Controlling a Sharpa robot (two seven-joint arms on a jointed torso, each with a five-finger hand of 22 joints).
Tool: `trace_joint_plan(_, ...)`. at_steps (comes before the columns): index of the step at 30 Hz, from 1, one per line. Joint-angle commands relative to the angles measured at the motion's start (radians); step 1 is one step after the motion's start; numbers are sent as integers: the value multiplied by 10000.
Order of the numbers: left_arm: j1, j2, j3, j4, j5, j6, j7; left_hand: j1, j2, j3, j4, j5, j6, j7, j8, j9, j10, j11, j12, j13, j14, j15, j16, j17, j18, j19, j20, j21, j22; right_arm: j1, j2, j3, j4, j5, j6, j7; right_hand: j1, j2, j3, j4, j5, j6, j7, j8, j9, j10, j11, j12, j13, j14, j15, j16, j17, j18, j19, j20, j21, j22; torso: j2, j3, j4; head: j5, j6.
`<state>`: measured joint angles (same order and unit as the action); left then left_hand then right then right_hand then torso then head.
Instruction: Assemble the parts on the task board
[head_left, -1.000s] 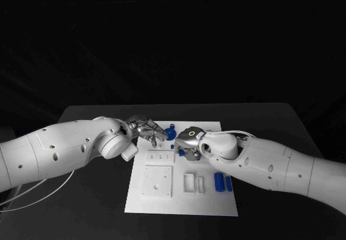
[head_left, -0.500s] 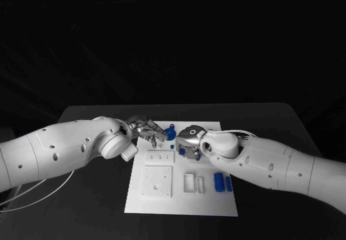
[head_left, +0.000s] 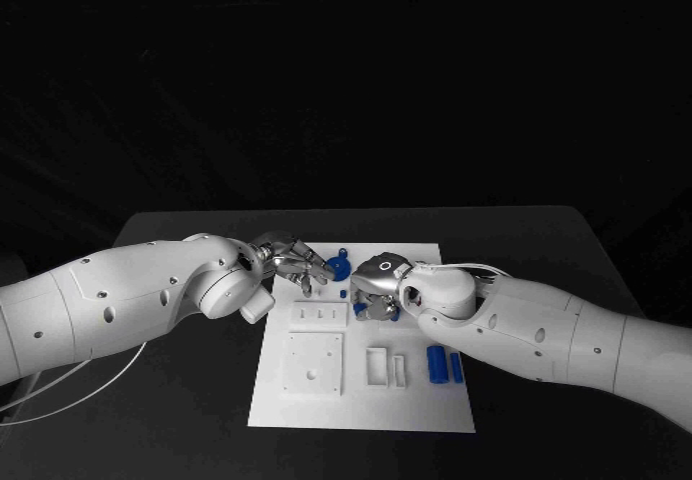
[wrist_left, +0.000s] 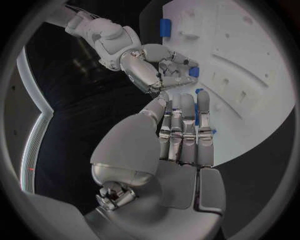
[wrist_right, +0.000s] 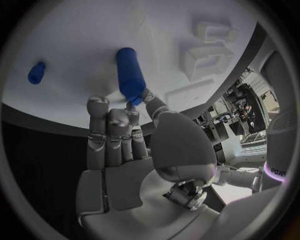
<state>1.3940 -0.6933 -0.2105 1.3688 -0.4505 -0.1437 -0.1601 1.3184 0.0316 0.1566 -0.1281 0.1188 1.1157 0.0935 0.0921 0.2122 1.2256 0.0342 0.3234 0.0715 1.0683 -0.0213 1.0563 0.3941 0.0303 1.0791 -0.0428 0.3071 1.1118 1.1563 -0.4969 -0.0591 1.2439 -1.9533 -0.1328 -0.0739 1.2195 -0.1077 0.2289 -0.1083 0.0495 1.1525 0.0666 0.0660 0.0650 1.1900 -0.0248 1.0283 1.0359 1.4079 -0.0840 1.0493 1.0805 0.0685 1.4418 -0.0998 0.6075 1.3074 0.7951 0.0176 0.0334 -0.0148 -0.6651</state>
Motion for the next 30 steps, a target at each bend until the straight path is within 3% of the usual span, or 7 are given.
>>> trace_joint_plan(1, 8, 17, 6, 13, 65, 160, 4, 86, 26, -18, 23, -37, -72, -7, 33, -14, -60, 1, -47, -9, 1, 77, -45, 15, 74, 28, 73, -39, -10, -35, 0, -21, 4, 195, 90, -134, 14, -131, -44, 122, -17, -168, 27, -40, -15, -32, 74, -79, -32, 11, 81, 11, 9, 27, 49, -3, -73, 595, -4, 8, -2, -3, 9)
trace_joint_plan(10, 8, 16, 6, 9, 65, 160, -16, 91, 26, -21, 29, -34, -89, 0, 31, -20, -78, 6, -42, -8, -2, 81, -48, 15, 78, 30, 76, -45, -14, -35, -36, -21, 29, 346, 222, -208, 105, -350, -300, 421, -7, -675, 276, -34, -16, -236, 247, -222, -188, -83, 196, -86, -31, 158, 36, 111, -349, 573, -8, 12, -9, -19, 7)
trace_joint_plan(18, 8, 10, 6, 1, 65, 161, -27, 101, 18, -28, 36, -34, -120, 11, 30, -30, -109, 15, -32, -7, -3, 86, -53, 14, 84, 35, 82, -56, -21, -38, -113, -22, 93, 434, 258, -225, 180, -335, -500, 480, 120, -919, 345, -33, -21, -306, 307, -175, -270, -90, 254, -61, -44, 272, 80, 209, -438, 590, 0, 20, -4, -37, 14)
trace_joint_plan(21, 8, 5, 6, 2, 65, 164, -31, 101, 18, -28, 36, -34, -120, 11, 30, -30, -109, 15, -32, -7, -3, 86, -53, 14, 84, 35, 82, -56, -21, -40, -146, -22, 113, 470, 272, -223, 184, -307, -525, 455, 441, -903, 343, -33, -21, -312, 306, -154, -292, -91, 255, -46, -45, 288, 95, 221, -426, 602, 3, 15, -3, -41, 8)
trace_joint_plan(24, 8, -2, 6, 2, 65, 177, -36, 104, 21, -28, 42, -30, -136, 18, 32, -35, -126, 21, -28, -7, -2, 90, -55, 14, 87, 36, 87, -62, -24, -51, -190, -22, 155, 521, 288, -212, 187, -242, -465, 340, 1188, -847, 337, -37, -24, -314, 292, -132, -315, -88, 246, -25, -41, 290, 106, 217, -437, 607, 2, 14, 0, -41, 4)
trace_joint_plan(26, 8, -5, 6, 1, 65, 183, -41, 104, 21, -28, 42, -30, -136, 18, 32, -35, -126, 21, -28, -7, -2, 90, -55, 14, 87, 36, 87, -62, -24, -60, -209, -22, 180, 551, 301, -198, 152, -210, -381, 244, 1397, -825, 335, -38, -25, -315, 284, -118, -327, -88, 240, -18, -44, 285, 117, 212, -413, 616, 3, 15, -2, -43, 1)
trace_joint_plan(30, 7, -9, 6, 4, 65, 193, -44, 109, 19, -28, 41, -23, -146, 23, 34, -37, -141, 25, -26, -8, -3, 92, -57, 14, 90, 38, 88, -66, -25, -75, -228, -22, 227, 602, 306, -163, -47, -89, 345, -104, 1895, -584, 290, -46, -29, -304, 230, -65, -343, -65, 211, 18, -40, 257, 136, 190, -350, 633, 7, 14, -5, -52, -9)
